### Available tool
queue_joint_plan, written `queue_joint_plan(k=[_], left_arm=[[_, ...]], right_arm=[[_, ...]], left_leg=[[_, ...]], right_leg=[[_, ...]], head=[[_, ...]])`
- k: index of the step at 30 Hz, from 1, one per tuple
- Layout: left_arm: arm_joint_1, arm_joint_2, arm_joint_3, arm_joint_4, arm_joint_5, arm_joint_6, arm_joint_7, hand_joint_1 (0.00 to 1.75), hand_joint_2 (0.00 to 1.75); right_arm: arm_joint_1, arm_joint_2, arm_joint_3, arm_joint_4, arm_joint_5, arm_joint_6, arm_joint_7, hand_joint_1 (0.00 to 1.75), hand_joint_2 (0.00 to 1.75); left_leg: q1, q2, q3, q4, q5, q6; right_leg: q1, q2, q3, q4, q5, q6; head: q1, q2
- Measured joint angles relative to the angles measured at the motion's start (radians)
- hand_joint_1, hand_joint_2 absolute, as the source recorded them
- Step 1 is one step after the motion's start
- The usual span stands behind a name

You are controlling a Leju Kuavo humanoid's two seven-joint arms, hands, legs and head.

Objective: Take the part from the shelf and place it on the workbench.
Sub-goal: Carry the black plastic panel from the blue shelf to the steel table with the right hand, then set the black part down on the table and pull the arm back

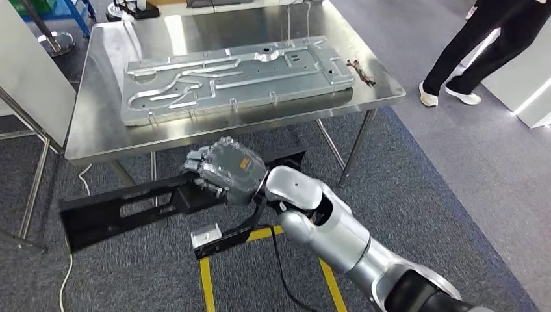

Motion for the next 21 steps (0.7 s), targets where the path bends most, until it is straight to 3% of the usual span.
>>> queue_joint_plan(k=[2, 4, 5, 6, 8, 10, 11, 15, 17, 19, 20, 21], left_arm=[[-0.001, 0.0, 0.0, 0.0, 0.0, 0.0, -0.001, 0.0, 0.0], [-0.004, 0.0, 0.0, 0.0, 0.0, 0.0, -0.005, 0.0, 0.0], [-0.005, 0.0, 0.0, 0.001, -0.001, 0.0, -0.007, 0.0, 0.0], [-0.005, 0.001, 0.001, 0.002, -0.002, 0.0, -0.009, 0.0, 0.0], [-0.005, 0.001, 0.002, 0.005, -0.005, 0.0, -0.013, 0.0, 0.0], [-0.008, 0.001, 0.003, 0.008, -0.009, 0.0, -0.019, 0.0, 0.0], [-0.01, 0.002, 0.004, 0.009, -0.011, 0.0, -0.022, 0.0, 0.0], [-0.018, 0.005, 0.007, 0.015, -0.022, 0.0, -0.032, 0.0, 0.0], [-0.02, 0.007, 0.008, 0.017, -0.024, 0.0, -0.035, 0.0, 0.0], [-0.02, 0.009, 0.009, 0.02, -0.025, 0.0, -0.037, 0.0, 0.0], [-0.02, 0.009, 0.009, 0.022, -0.025, 0.0, -0.037, 0.0, 0.0], [-0.019, 0.01, 0.01, 0.023, -0.026, 0.0, -0.038, 0.0, 0.0]], right_arm=[[-0.007, -0.014, -0.018, -0.003, -0.003, 0.0, -0.003, 1.75, 1.75], [-0.011, -0.029, -0.037, -0.002, -0.004, 0.001, -0.007, 1.75, 1.75], [-0.011, -0.036, -0.045, -0.001, -0.004, 0.001, -0.008, 1.75, 1.75], [-0.011, -0.041, -0.053, 0.0, -0.004, 0.001, -0.01, 1.75, 1.75], [-0.013, -0.048, -0.066, 0.0, -0.005, 0.002, -0.014, 1.75, 1.75], [-0.016, -0.054, -0.079, 0.001, -0.007, 0.002, -0.018, 1.75, 1.75], [-0.018, -0.056, -0.083, 0.002, -0.007, 0.003, -0.019, 1.75, 1.75], [-0.024, -0.061, -0.096, 0.005, -0.008, 0.004, -0.021, 1.75, 1.75], [-0.029, -0.061, -0.099, 0.005, -0.008, 0.004, -0.022, 1.75, 1.75], [-0.031, -0.061, -0.1, 0.006, -0.008, 0.004, -0.022, 1.75, 1.75], [-0.031, -0.061, -0.1, 0.006, -0.008, 0.004, -0.022, 1.75, 1.75], [-0.031, -0.061, -0.1, 0.007, -0.008, 0.004, -0.022, 1.75, 1.75]], left_leg=[[0.001, 0.001, 0.011, -0.008, -0.004, 0.012], [-0.001, 0.001, 0.018, -0.008, -0.012, 0.018], [-0.001, 0.0, 0.025, -0.008, -0.017, 0.019], [-0.002, -0.001, 0.033, -0.008, -0.023, 0.018], [-0.002, -0.002, 0.052, -0.006, -0.038, 0.013], [-0.006, -0.003, 0.062, -0.004, -0.054, 0.002], [-0.008, -0.003, 0.064, -0.003, -0.06, -0.004], [-0.008, 0.0, 0.065, 0.013, -0.08, -0.026], [-0.006, 0.001, 0.018, 0.109, -0.123, -0.036], [-0.005, 0.001, -0.065, 0.245, -0.169, -0.041], [-0.005, 0.001, -0.097, 0.286, -0.17, -0.04], [-0.005, 0.001, -0.112, 0.29, -0.149, -0.037]], right_leg=[[-0.001, -0.001, -0.055, 0.103, -0.042, 0.005], [-0.001, -0.001, -0.143, 0.236, -0.08, 0.009], [-0.002, -0.001, -0.173, 0.269, -0.074, 0.01], [-0.002, -0.001, -0.184, 0.261, -0.047, 0.01], [-0.002, -0.002, -0.152, 0.146, 0.048, 0.007], [0.001, -0.003, -0.109, 0.036, 0.101, 0.0], [0.002, -0.003, -0.1, 0.012, 0.104, -0.005], [0.001, 0.001, -0.089, 0.002, 0.088, -0.03], [-0.001, 0.001, -0.078, -0.002, 0.082, -0.042], [0.002, 0.0, -0.069, -0.001, 0.072, -0.048], [0.004, 0.0, -0.063, -0.001, 0.066, -0.049], [0.006, 0.001, -0.055, -0.001, 0.06, -0.05]], head=[[0.0, 0.0], [0.0, 0.0], [0.0, 0.0], [0.0, 0.0], [0.0, 0.0], [0.0, 0.0], [0.0, 0.0], [0.0, 0.0], [0.0, 0.0], [0.0, 0.0], [0.0, 0.0], [0.0, 0.0]])
